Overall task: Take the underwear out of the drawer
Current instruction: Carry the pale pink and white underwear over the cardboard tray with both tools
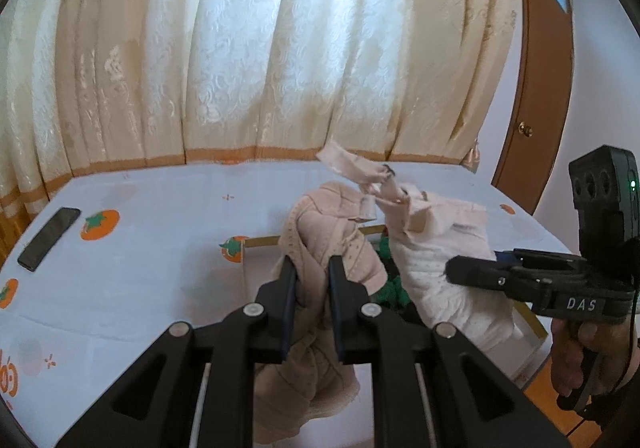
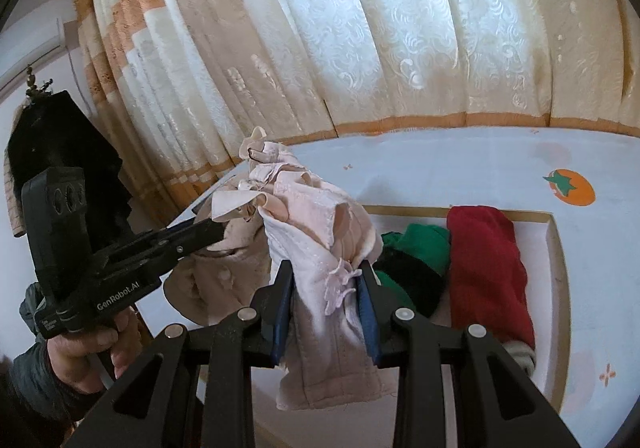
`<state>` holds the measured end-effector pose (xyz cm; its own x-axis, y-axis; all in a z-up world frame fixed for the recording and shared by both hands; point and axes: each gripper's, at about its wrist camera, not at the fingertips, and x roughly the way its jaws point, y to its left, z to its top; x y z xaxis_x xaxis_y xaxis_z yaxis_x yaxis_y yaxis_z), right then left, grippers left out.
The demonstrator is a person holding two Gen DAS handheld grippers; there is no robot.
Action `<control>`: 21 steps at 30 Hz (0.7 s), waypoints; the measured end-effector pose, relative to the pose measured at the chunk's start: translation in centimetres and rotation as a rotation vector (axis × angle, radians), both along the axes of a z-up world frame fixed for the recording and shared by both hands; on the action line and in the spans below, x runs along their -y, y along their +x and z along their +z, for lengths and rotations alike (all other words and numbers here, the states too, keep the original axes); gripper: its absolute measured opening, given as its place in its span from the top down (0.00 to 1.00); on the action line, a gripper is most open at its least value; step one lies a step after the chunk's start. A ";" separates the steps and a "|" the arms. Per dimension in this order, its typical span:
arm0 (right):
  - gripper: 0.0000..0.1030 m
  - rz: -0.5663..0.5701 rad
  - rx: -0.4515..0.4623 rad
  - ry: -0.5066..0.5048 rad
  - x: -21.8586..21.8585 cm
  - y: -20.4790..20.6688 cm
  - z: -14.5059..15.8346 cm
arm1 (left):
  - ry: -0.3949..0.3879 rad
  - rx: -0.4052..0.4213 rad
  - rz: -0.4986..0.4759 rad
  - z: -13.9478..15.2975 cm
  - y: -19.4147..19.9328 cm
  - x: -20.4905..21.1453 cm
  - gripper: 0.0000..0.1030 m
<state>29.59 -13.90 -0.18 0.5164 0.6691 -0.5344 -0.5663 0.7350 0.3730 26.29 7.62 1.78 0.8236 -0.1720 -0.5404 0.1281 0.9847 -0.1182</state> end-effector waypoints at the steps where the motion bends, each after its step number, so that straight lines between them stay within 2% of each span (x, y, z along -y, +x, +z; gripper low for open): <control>1: 0.68 -0.003 -0.014 -0.003 -0.3 0.6 0.0 | -0.005 -0.011 0.003 -0.1 0.5 0.0 0.87; 9: 0.68 -0.037 -0.083 -0.028 -2.1 3.6 -0.4 | -0.062 -0.097 0.026 -1.2 4.3 -0.2 0.87; 18: 0.68 -0.059 -0.136 -0.054 -3.6 5.7 -1.0 | -0.085 -0.156 0.045 -2.3 6.7 -0.5 0.88; 21: 0.68 -0.068 -0.168 -0.057 -4.0 6.3 -1.6 | -0.117 -0.186 0.052 -2.9 7.4 -0.7 0.87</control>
